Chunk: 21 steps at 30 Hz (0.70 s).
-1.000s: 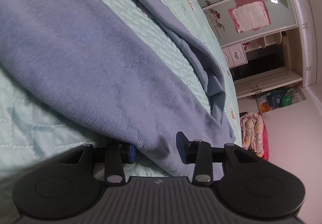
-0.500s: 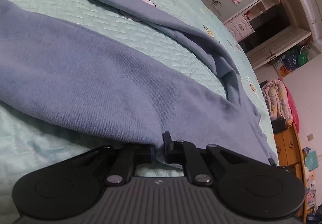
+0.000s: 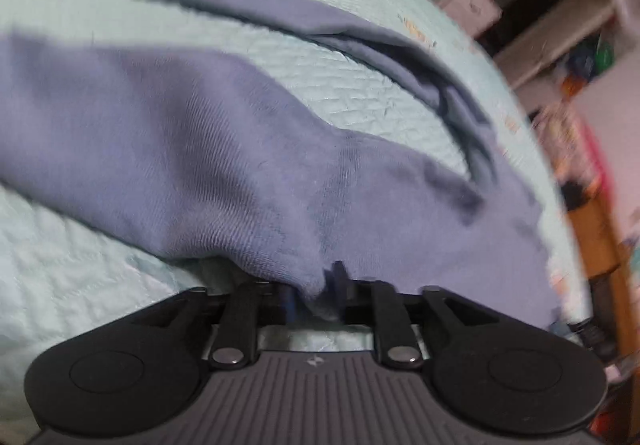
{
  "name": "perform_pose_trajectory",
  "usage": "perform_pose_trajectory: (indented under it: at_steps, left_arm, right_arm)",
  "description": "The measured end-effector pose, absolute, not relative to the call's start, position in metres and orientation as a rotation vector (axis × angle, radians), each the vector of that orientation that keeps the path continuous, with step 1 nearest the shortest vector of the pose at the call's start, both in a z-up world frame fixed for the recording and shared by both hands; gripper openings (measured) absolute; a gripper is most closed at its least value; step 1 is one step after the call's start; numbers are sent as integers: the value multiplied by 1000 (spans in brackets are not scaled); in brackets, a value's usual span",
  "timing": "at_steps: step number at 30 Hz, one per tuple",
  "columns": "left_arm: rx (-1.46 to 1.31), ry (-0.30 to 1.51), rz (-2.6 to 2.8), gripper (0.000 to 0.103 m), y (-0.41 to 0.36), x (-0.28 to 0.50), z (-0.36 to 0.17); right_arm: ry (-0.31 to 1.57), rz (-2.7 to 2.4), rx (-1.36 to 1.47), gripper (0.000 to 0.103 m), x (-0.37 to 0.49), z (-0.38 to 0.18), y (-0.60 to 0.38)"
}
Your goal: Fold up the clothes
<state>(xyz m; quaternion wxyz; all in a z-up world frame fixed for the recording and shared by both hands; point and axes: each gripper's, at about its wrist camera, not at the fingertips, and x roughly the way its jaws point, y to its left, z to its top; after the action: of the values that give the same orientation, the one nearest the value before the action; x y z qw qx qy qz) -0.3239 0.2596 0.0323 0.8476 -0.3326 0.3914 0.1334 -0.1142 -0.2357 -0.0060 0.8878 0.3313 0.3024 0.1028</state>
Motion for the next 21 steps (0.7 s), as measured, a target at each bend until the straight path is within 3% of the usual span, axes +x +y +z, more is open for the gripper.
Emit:
perform_pose_trajectory:
  at_steps: [1,5,7,10,11,14,18,21]
  left_arm:
    - [-661,840,301,40,256,-324,37]
    - [-518,892,355,53,242,-327,46]
    - [-463,907,366,54,237,-328,49]
    - [-388,926,378,55,230,-329,52]
    - [-362,931,381,55,228,-329,53]
    - [-328,945,392,55,223,-330,57]
    - [-302,967,407,57,223,-327,60]
    - [-287,982,420,57,226,-324,62]
  right_arm:
    - [627,185,656,35,-121,0,-233]
    - [600,223,466,35,-153,27,-204]
    - [564,326,339,38,-169,48,-169]
    - [541,538,216,55,-189,70,-111]
    - [541,613,197,57,-194,74,-92]
    - [595,802,184,57,-205,72,-39]
    - [783,881,108,55,-204,26,17]
    - [795,885,68,53,-211,18,25]
